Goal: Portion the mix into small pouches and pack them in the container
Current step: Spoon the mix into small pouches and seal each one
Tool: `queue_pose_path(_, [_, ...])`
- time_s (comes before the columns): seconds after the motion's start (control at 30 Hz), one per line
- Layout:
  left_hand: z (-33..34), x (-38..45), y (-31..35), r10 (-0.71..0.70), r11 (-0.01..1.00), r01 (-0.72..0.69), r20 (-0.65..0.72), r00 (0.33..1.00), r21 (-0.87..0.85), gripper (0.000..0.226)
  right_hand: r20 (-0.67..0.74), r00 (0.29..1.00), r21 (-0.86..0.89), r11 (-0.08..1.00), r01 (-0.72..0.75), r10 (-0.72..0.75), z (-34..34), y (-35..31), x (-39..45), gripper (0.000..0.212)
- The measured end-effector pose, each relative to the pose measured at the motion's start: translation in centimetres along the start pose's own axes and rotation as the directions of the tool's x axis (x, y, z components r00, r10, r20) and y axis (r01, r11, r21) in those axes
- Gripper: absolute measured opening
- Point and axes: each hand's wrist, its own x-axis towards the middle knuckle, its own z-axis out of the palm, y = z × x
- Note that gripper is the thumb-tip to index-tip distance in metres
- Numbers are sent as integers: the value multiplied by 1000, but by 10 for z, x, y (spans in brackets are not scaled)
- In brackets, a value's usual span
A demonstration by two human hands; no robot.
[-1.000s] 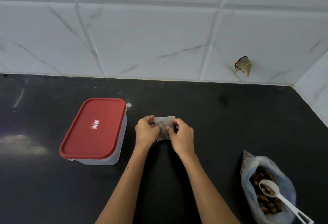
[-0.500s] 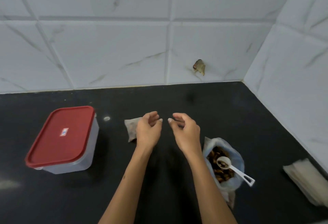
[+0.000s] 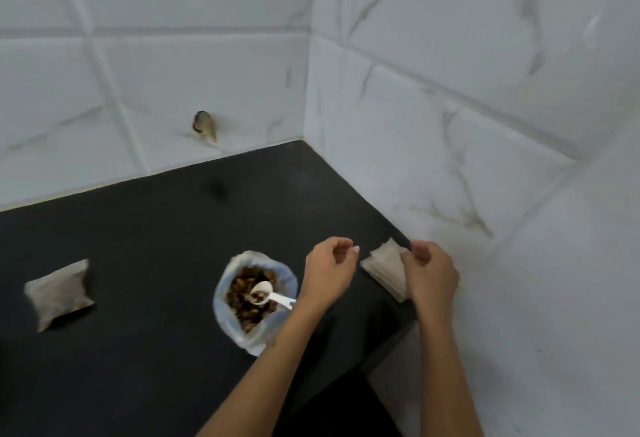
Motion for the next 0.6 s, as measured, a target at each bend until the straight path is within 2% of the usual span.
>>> queue_pose_path(0.1, [37, 14, 3, -2, 984, -11, 73, 997, 175, 32, -53, 995, -108, 990, -93, 88, -20, 37, 21, 27])
queue_pose_path(0.17, [54, 22, 4, -25, 960, -3, 94, 995, 280, 37, -19, 993, -173, 978, -119, 117, -20, 53, 30, 28])
queue_pose_path(0.27, [74, 30, 4, -80, 920, 42, 80, 994, 389, 31, 32, 988, -225, 964, -140, 151, -13, 70, 45, 36])
queue_pose_path(0.33, [82, 33, 5, -103, 900, 74, 44, 994, 431, 25, 50, 985, -265, 953, -145, 164, -9, 73, 51, 36])
queue_pose_path(0.43, [89, 36, 5, -119, 890, 110, -7, 993, 442, 12, 75, 980, -273, 949, -155, 182, -9, 72, 54, 19])
queue_pose_path(0.6, [96, 38, 3, -104, 878, 133, -88, 991, 461, 14, 88, 973, -265, 947, -182, 211, -6, 72, 57, 15])
